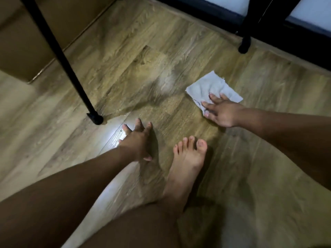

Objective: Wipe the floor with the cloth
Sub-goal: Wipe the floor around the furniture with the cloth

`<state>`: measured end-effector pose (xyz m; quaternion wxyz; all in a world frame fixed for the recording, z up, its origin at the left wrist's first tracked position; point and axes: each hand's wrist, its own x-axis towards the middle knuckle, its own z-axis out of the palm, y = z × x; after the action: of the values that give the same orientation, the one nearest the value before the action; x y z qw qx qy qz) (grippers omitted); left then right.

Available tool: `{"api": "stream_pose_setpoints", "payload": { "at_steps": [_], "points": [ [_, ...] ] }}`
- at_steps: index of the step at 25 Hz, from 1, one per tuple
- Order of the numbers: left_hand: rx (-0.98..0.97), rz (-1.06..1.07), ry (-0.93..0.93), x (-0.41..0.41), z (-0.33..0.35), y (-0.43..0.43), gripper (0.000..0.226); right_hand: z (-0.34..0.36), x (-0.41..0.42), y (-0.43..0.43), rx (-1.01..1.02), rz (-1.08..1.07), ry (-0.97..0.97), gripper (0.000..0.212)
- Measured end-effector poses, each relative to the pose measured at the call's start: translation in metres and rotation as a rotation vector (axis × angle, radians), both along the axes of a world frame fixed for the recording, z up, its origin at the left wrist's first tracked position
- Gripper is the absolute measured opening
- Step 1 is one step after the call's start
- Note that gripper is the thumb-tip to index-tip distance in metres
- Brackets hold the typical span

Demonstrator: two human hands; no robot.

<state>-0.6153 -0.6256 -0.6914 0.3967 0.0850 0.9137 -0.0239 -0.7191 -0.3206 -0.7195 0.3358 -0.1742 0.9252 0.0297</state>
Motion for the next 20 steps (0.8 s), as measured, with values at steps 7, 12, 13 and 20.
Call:
{"api": "stream_pose_setpoints", "payload": {
  "at_steps": [7,12,13,20],
  "points": [
    [-0.109,-0.264,0.063,0.007,0.148,-0.115,0.087,0.013,0.019,-0.014,0.110,0.057,-0.003,0.057],
    [-0.278,0.081,-0.080,0.007,0.134,-0.152,0.105,0.010,0.040,0.000,0.165,0.073,0.019,0.087],
    [-0.216,0.219,-0.141,0.024,0.105,-0.141,0.107,0.007,0.037,0.003,0.173,0.054,0.020,0.081],
    [-0.018,0.701,-0.166,0.072,0.008,-0.089,0.150,0.005,0.015,-0.008,0.090,0.013,0.092,0.065]
  ]
}}
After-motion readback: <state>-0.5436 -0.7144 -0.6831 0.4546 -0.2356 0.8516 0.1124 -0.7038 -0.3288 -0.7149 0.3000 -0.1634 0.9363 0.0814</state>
